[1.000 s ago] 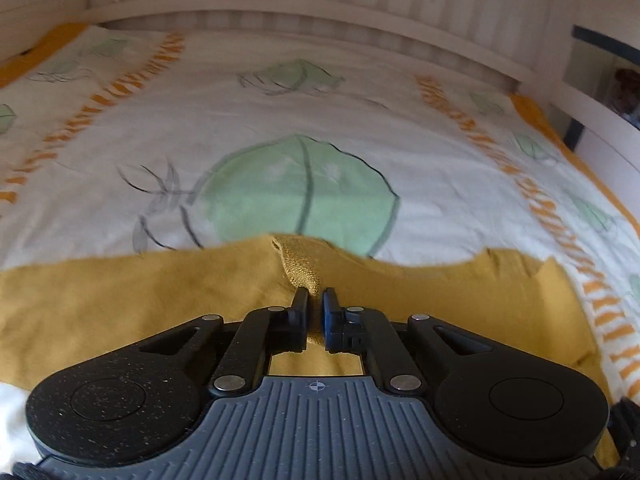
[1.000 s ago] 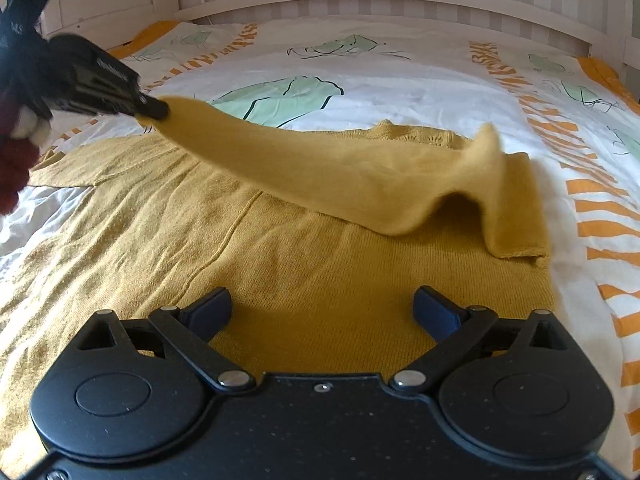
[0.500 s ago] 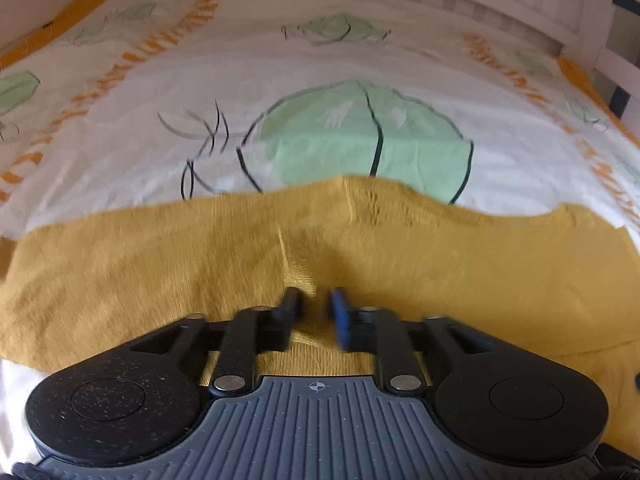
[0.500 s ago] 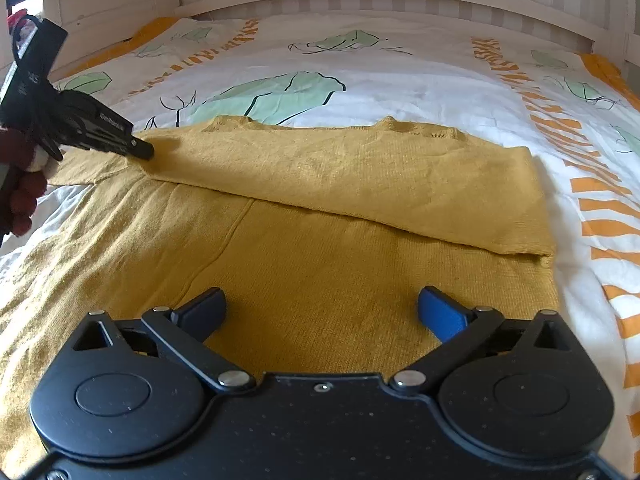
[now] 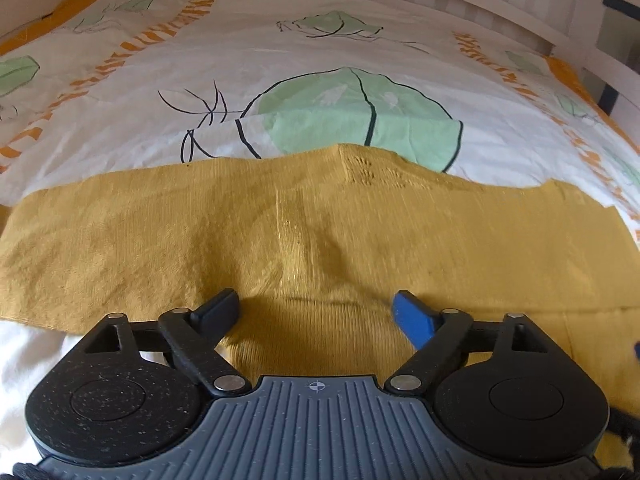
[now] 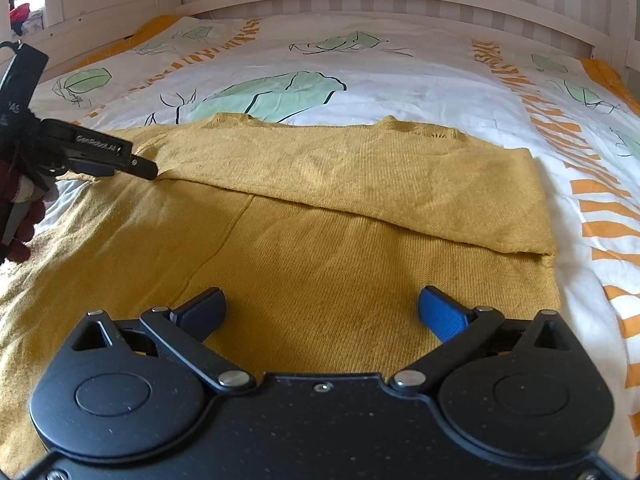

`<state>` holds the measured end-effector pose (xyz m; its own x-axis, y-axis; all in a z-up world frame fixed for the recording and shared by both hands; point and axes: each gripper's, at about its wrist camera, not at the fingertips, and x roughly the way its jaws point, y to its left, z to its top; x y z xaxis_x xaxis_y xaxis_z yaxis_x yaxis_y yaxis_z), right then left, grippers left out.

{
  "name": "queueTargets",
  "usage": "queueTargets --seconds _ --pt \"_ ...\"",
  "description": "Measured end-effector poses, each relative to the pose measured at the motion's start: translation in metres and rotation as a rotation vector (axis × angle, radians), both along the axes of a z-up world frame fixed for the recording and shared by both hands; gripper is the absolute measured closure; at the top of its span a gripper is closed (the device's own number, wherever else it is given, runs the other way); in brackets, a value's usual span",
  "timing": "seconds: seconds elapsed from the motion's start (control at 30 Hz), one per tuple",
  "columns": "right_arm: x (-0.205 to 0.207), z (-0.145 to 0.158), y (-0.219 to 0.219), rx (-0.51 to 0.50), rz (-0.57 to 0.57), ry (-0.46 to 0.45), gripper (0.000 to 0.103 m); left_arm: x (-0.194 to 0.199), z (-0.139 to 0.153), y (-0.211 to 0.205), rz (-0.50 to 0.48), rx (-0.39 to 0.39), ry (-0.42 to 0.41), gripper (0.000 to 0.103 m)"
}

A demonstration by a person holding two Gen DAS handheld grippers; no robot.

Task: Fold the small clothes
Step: 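Move the left tool to the other sleeve cuff and close on it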

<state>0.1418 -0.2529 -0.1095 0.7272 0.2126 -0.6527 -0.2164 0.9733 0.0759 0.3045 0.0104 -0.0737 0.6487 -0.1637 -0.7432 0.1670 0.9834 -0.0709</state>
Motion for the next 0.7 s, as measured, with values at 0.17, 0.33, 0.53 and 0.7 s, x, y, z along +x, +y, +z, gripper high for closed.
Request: queueTargets --seconds 0.17,0.33,0.53,0.7 --pt "-0.001 -0.001 -0.001 0.004 0.0 -0.009 0.0 -0.017 0.004 0.006 -0.025 0.028 -0.011 0.019" --pt "-0.002 -0.002 -0.002 0.008 0.002 -0.014 0.0 -0.027 0.007 0.037 0.029 -0.008 0.025 0.019" --pt "-0.003 -0.002 -0.002 0.012 0.001 -0.019 0.0 -0.035 0.023 0.1 0.161 -0.032 -0.01 0.019" --pt "-0.003 -0.003 0.001 -0.006 -0.004 -0.018 0.0 -0.036 0.034 0.165 0.304 -0.081 -0.03 0.019"
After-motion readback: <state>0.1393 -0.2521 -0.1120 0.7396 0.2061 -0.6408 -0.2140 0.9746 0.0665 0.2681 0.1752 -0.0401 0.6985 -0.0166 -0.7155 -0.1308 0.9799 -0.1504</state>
